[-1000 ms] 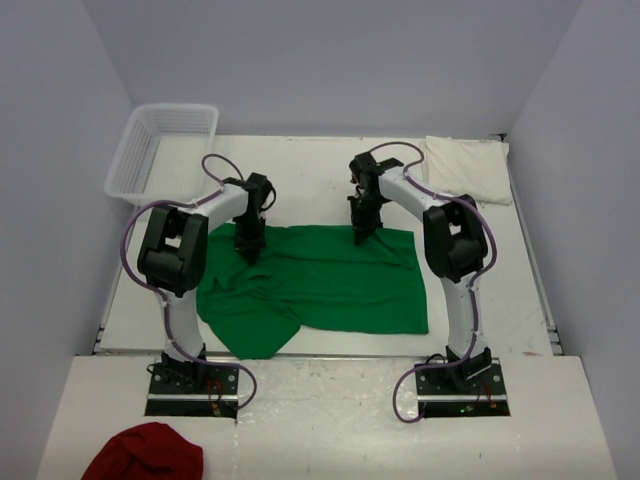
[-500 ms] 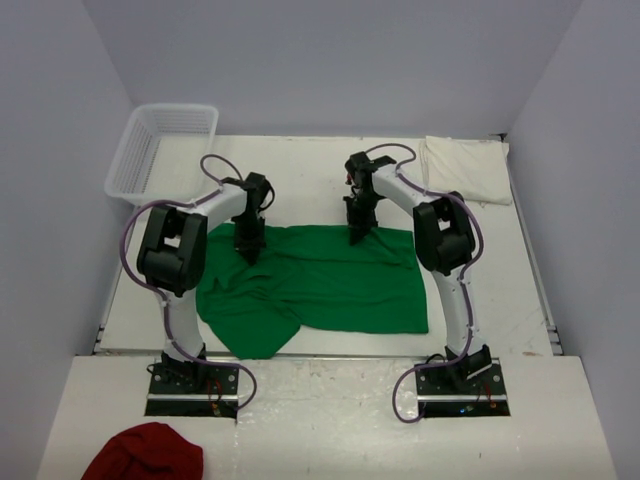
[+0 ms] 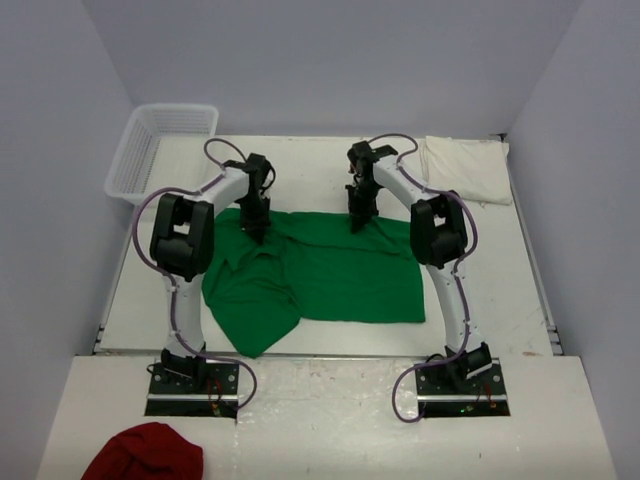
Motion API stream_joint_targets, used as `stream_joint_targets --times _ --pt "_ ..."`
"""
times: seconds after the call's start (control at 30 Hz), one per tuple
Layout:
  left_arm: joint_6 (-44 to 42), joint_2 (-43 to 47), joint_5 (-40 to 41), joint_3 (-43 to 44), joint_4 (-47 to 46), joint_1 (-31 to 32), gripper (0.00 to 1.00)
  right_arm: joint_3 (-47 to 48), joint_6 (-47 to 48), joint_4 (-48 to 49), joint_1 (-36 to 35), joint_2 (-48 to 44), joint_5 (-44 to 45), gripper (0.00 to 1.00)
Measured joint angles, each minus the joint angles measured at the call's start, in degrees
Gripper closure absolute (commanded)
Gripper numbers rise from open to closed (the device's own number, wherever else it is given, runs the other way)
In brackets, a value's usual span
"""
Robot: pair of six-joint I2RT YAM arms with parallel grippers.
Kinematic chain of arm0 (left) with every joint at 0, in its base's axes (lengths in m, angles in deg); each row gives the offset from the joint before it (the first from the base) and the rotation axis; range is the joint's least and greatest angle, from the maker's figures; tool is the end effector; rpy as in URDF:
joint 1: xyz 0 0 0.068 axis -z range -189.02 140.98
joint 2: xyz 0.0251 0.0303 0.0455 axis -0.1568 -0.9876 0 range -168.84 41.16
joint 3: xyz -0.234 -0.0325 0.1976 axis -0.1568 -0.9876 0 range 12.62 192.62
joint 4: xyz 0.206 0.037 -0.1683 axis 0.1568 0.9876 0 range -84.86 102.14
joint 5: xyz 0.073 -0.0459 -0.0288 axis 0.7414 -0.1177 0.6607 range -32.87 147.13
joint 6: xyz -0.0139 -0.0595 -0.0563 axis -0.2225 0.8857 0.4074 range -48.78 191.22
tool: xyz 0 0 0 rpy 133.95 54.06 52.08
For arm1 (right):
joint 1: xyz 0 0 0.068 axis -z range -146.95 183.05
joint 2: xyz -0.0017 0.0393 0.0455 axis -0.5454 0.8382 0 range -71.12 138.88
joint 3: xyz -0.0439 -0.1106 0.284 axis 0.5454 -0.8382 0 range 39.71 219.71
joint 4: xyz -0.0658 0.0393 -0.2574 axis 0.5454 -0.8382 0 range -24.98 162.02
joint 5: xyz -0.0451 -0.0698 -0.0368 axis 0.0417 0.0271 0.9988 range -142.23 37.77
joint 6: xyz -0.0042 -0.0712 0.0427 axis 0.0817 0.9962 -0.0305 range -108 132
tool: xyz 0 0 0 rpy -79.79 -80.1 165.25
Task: Fold and stack the t-shirts
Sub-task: Fold the flattened tshirt in 1/3 of the way
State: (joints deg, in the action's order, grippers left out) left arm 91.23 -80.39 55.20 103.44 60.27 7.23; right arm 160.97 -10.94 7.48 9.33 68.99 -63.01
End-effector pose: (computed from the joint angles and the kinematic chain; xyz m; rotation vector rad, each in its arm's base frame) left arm 0.4174 -0.1242 0.1457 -0.0993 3.0808 -0.0837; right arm 0.4756 0.2238 0.1369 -0.0380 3.0918 0.3387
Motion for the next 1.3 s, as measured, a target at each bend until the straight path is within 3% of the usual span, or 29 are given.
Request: stream_joint_targets --times 0.6,0.83,1.0,1.1,1.17,1.2,1.3 --pt "-1.6 -9.6 -4.3 15.2 4.0 -3.2 1.00 13.4 1.1 -2.7 8.8 6.7 0.3 0.89" --pt "-1.6 -9.6 -4.7 15.1 3.7 -3.4 0.95 16.9 3.1 -1.4 10.7 8.4 -1.4 0.88" --pt "-1.1 -6.2 -4.2 9.9 -1.2 -3.3 0.90 16.7 4.9 3.3 12.1 8.2 -2.8 0.84" --pt "-0.7 -4.7 -3.8 7.7 -3.6 -3.2 0.70 18.6 5.9 4.7 12.4 8.2 -3.8 0.79" --pt "-0.3 -3.2 -2.0 6.0 -5.8 -3.1 0.51 19.2 6.6 7.0 12.4 7.0 -4.8 0.73" --pt "-0.3 -2.5 -1.1 5.3 -6.6 -3.1 0.51 19.2 6.7 7.6 12.4 6.3 -5.2 0.69" --pt "-0.1 -0.3 3.3 3.3 -8.3 -3.2 0.36 18.9 7.1 10.1 12.4 2.1 -5.9 0.55"
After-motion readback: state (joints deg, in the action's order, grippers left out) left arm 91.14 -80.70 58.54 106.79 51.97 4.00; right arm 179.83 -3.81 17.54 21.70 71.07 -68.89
